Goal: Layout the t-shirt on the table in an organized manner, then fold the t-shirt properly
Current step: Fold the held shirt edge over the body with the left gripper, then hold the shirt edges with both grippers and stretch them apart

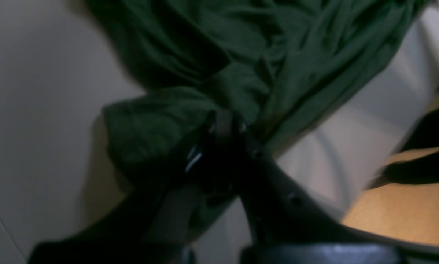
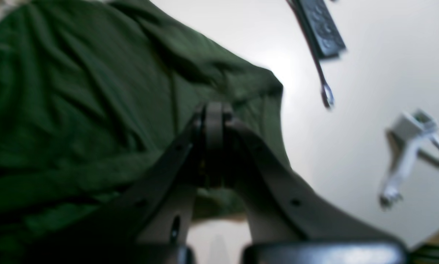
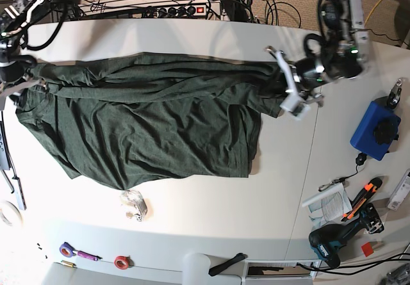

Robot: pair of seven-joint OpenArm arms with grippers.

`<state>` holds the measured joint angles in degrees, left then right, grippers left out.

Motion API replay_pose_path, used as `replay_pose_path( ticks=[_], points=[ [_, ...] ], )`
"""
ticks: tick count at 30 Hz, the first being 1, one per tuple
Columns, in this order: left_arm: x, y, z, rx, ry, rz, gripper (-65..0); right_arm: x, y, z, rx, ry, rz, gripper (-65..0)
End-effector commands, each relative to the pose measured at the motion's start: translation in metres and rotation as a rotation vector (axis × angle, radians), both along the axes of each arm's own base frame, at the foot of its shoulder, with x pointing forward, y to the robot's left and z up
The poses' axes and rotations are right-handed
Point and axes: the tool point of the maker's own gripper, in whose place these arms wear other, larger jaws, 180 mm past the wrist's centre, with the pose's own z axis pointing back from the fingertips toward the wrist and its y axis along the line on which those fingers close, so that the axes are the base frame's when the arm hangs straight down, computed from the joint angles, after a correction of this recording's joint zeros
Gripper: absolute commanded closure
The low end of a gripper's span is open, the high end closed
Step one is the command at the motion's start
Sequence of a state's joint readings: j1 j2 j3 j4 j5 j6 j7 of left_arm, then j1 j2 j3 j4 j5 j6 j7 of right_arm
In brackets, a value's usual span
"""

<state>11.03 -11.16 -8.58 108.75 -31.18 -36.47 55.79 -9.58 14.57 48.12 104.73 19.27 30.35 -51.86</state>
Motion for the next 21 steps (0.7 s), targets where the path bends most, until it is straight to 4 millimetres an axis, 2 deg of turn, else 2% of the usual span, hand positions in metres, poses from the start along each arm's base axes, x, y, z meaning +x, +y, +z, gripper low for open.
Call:
replay_pose_path(
  ticks=[1,5,8,13,16,21],
  points=[
    [0.012,-0.005,0.012,0.004,-0.06,0.0,0.0,0.005,-0.005,0.015,-0.041,-0.045,0.009,0.0],
    [0.023,-0.015,0.001,0.154,-0.084,0.0,0.0,0.002,-0.02,-0.003,-0.051,-0.019,-0.02,0.0],
    [0.031,-0.018,-0.005,0.236,-0.118,0.021,0.0,0.003,-0.03,-0.031,-0.01,0.029,-0.04,0.0],
    [0.026,-0.021,-0.02,0.281,-0.088,-0.001,0.0,0.007,-0.022,-0.082,0.092,0.118,-0.022,0.0],
    [0.018,-0.009,-0.036,0.321,-0.046,-0.009,0.0,0.007,-0.012,-0.1,0.123,0.161,-0.002,0.0],
    [0.01,0.039,-0.071,0.426,0.059,0.041,0.0,-0.002,-0.016,-0.11,0.092,0.227,-0.011,0.0]
  ],
)
